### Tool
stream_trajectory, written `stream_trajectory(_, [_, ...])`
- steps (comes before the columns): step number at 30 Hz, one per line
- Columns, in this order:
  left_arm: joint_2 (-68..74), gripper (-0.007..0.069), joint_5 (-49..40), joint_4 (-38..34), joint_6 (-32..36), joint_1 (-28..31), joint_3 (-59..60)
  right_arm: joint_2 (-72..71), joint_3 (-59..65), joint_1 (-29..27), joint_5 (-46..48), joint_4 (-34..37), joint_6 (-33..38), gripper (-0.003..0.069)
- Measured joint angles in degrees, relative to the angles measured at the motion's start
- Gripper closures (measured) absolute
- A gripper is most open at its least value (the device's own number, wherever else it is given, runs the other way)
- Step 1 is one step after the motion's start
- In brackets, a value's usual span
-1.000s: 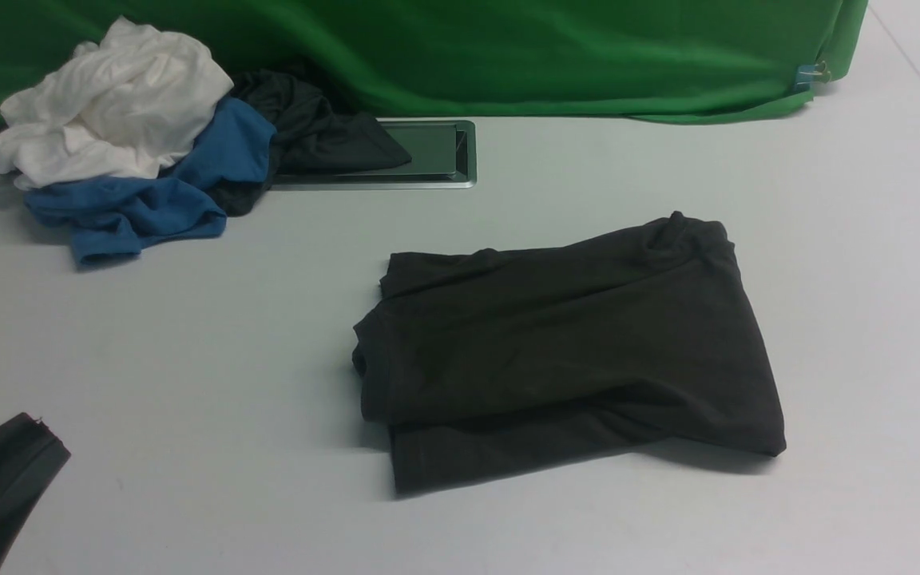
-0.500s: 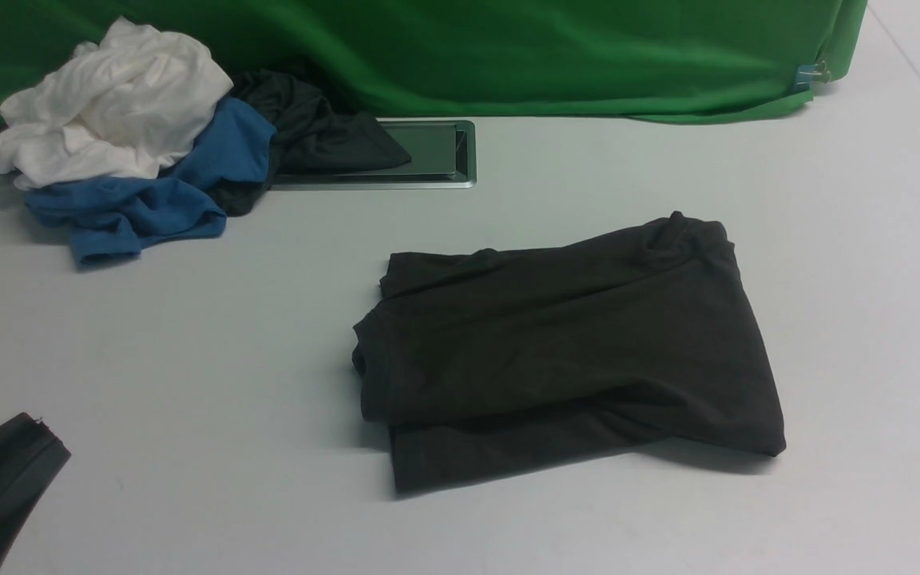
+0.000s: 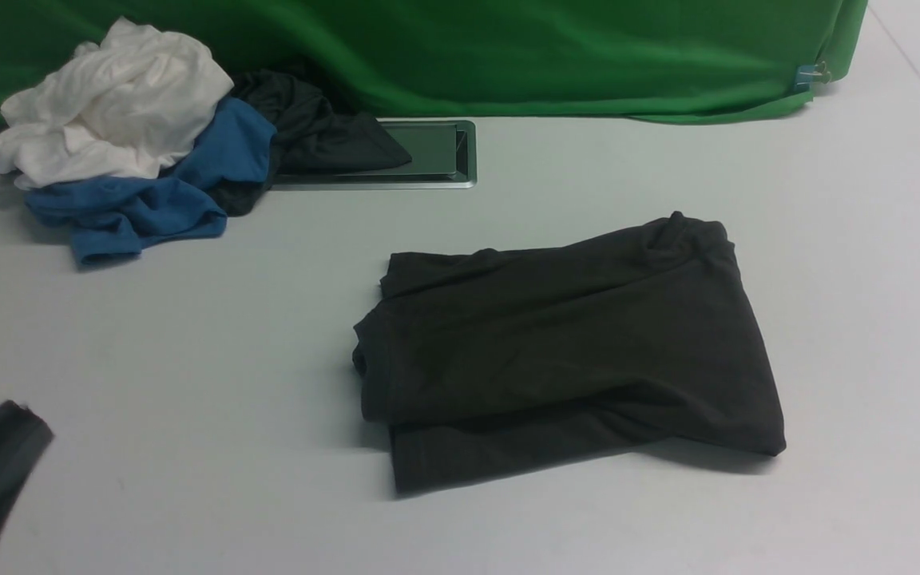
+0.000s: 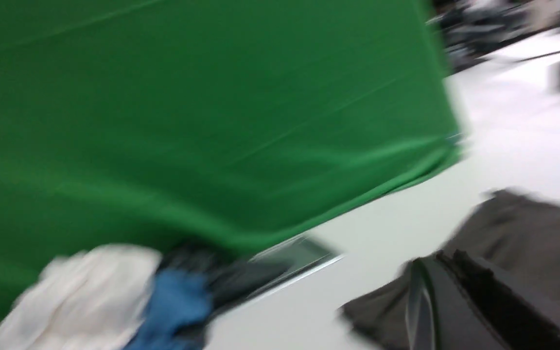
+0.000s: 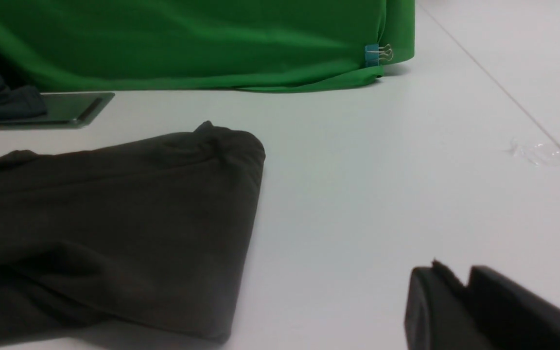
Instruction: Fold a long-sleeved shirt on a white desktop.
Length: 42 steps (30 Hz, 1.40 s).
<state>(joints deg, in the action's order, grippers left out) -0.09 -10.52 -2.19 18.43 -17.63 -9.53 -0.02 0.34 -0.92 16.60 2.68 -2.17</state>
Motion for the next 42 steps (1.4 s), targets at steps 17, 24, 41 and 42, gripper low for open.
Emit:
stream_trajectory(17, [-0.04, 0.0603, -3.61, -9.1, -1.81, 18.45, 9.92, 0.0, 0.0, 0.0, 0.0, 0.0, -0.03, 0.0496])
stream_trajectory(24, [-0.04, 0.0603, -3.61, -9.34, -2.11, 18.45, 9.92, -0.05, 0.0, 0.0, 0.0, 0.0, -0.03, 0.0474])
stream_trajectory(41, [-0.04, 0.0603, -3.61, -9.44, -2.11, 18.46, 9.92, -0.05, 0.0, 0.0, 0.0, 0.0, -0.03, 0.0452])
stream_trajectory(42, [-0.04, 0.0603, -3.61, -9.44, -2.11, 18.46, 9.92, -0.05, 0.0, 0.0, 0.0, 0.0, -0.03, 0.045])
